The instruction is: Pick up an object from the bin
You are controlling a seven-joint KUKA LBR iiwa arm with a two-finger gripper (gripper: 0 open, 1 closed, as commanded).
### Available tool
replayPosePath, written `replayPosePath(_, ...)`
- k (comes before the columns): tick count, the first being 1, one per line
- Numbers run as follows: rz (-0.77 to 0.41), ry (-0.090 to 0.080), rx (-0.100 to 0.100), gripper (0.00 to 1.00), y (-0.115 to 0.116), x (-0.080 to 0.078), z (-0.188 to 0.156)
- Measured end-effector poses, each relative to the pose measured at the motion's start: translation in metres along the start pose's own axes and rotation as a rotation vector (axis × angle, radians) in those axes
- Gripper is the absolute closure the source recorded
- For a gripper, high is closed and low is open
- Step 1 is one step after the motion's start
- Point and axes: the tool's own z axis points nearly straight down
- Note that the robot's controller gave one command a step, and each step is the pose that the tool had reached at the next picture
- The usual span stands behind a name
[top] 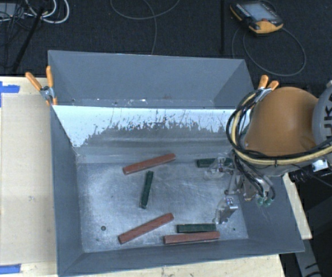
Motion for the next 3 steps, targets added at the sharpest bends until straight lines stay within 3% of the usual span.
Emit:
replayPosePath(1,-0.001,0.0,0.0,0.0,0.0,0.0,0.0)
replayPosePath(2,-0.055,-0.008,0.001,0.0,0.002,-0.003,0.043)
replayPosePath(3,0.044,0.003,-0.001,1.0,-0.005,0.023,0.115)
